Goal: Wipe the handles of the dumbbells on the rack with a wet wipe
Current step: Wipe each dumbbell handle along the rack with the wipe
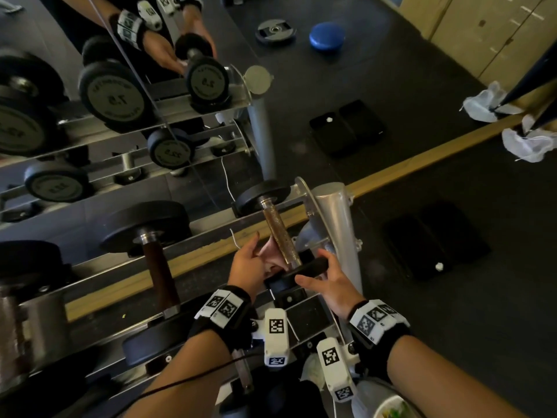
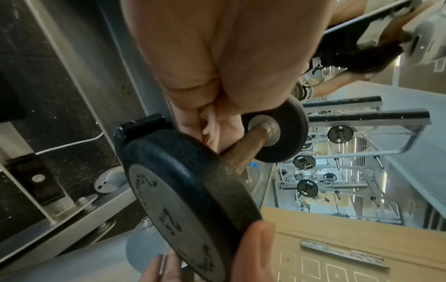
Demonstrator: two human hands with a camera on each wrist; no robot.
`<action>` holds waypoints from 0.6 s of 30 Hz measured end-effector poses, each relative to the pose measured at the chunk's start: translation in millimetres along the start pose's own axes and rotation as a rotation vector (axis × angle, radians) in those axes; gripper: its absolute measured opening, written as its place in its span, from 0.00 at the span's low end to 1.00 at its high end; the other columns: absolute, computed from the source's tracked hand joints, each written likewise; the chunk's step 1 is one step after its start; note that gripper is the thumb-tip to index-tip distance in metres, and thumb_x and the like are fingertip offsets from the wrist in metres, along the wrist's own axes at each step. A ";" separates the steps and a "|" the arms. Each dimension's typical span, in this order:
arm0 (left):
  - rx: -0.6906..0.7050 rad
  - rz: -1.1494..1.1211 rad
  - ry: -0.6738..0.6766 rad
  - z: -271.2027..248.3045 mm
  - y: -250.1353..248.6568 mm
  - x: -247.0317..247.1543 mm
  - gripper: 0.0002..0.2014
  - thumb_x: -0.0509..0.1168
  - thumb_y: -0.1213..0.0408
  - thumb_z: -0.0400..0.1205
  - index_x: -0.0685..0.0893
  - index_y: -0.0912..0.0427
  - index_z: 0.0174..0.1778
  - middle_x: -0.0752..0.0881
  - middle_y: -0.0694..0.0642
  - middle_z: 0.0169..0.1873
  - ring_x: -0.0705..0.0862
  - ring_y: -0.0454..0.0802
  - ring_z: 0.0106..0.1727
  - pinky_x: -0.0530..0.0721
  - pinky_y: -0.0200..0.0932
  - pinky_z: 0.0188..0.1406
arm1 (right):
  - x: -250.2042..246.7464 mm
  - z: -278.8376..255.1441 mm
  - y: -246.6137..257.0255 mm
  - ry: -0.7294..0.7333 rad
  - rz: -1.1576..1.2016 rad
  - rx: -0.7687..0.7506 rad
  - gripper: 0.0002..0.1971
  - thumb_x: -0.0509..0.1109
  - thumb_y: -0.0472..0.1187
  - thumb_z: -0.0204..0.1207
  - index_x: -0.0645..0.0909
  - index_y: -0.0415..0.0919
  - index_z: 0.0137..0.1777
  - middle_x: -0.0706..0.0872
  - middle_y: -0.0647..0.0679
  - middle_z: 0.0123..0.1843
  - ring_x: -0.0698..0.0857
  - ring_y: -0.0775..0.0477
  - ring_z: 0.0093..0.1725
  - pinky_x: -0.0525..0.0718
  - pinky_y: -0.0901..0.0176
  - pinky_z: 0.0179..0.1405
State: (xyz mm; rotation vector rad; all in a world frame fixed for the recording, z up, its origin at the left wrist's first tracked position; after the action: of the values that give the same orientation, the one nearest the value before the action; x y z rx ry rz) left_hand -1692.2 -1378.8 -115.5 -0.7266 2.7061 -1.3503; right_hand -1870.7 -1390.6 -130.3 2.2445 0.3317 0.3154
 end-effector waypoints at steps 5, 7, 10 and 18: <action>0.096 -0.152 -0.158 9.8 -11.8 0.9 0.20 0.60 0.67 0.87 0.77 0.36 0.68 0.89 0.57 0.52 0.91 0.48 0.44 0.87 0.49 0.43 | -0.9 -0.2 -0.5 0.012 -0.046 0.004 0.59 0.86 0.53 0.52 0.56 0.53 0.83 0.74 0.44 0.77 0.71 0.44 0.78 0.66 0.39 0.81; 0.165 -0.150 -0.157 14.6 -25.0 7.6 0.15 0.60 0.65 0.87 0.82 0.43 0.65 0.88 0.54 0.49 0.86 0.46 0.42 0.81 0.43 0.45 | -0.4 -0.6 2.5 0.012 -0.063 0.000 0.62 0.85 0.57 0.48 0.56 0.53 0.83 0.73 0.45 0.78 0.70 0.43 0.79 0.66 0.37 0.81; 0.190 -0.068 -0.121 11.2 -30.6 14.9 0.16 0.58 0.65 0.88 0.81 0.51 0.70 0.84 0.52 0.45 0.82 0.43 0.39 0.79 0.40 0.44 | -0.5 1.8 0.1 0.021 -0.057 -0.002 0.61 0.87 0.56 0.50 0.56 0.53 0.83 0.75 0.47 0.76 0.74 0.47 0.75 0.72 0.41 0.77; 0.155 0.271 0.076 -17.7 -9.6 8.0 0.22 0.57 0.76 0.86 0.87 0.44 0.57 0.91 0.54 0.40 0.88 0.46 0.40 0.85 0.35 0.35 | 0.2 3.9 -2.8 0.008 -0.002 -0.022 0.61 0.90 0.61 0.41 0.63 0.58 0.76 0.81 0.58 0.65 0.79 0.53 0.69 0.76 0.49 0.73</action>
State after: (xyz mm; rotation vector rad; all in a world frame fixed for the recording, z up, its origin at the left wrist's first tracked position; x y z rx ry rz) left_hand -1699.5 -1373.9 -95.7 -0.2892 2.5964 -1.5209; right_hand -1869.6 -1391.5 -134.9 2.2216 0.3334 0.3251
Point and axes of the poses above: each hand's wrist, its own z-axis towards the middle knuckle, its own x-axis out of the palm, y = z × x, the point moved 6 cm from there along z, towards the middle knuckle
